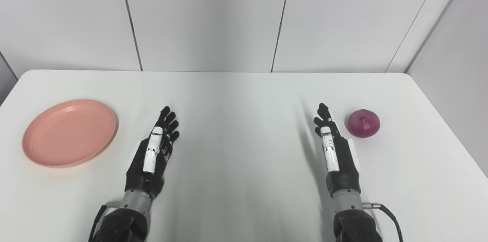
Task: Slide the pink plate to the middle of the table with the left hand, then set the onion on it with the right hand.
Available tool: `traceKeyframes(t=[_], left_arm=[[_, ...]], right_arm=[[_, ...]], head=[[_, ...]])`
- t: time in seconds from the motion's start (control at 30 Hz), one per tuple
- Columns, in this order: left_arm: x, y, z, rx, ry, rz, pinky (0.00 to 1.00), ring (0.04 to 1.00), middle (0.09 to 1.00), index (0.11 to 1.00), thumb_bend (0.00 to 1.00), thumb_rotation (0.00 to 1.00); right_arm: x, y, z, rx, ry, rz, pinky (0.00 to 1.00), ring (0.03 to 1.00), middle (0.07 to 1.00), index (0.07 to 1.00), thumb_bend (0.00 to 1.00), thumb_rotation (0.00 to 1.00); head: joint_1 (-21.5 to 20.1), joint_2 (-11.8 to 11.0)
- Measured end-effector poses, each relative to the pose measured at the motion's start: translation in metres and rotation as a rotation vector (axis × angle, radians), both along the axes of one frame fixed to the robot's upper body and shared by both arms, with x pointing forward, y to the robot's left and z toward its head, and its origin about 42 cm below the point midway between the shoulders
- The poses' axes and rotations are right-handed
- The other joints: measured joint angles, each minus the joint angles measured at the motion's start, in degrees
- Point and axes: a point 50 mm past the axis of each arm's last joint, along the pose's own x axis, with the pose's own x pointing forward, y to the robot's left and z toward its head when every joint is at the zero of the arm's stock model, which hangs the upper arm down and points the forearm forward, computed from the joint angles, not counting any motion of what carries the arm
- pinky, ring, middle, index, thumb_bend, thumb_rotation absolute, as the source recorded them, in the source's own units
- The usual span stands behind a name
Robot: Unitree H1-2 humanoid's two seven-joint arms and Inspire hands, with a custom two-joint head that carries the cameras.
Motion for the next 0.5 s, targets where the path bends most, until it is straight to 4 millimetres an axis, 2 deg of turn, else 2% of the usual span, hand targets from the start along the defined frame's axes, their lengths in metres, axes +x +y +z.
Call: traceKeyframes(t=[0.5], left_arm=[[0.0000, 0.0003, 0.0000, 0.000, 0.000, 0.000, 1.00, 0.997, 1.000, 0.994, 0.42, 1.00]], right_arm=[[0.0001, 0.0010, -0.0005, 0.011, 0.002, 0.003, 0.95, 0.944, 0.958, 0.958, 0.17, 1.00]], head=[[-0.09, -0.09]])
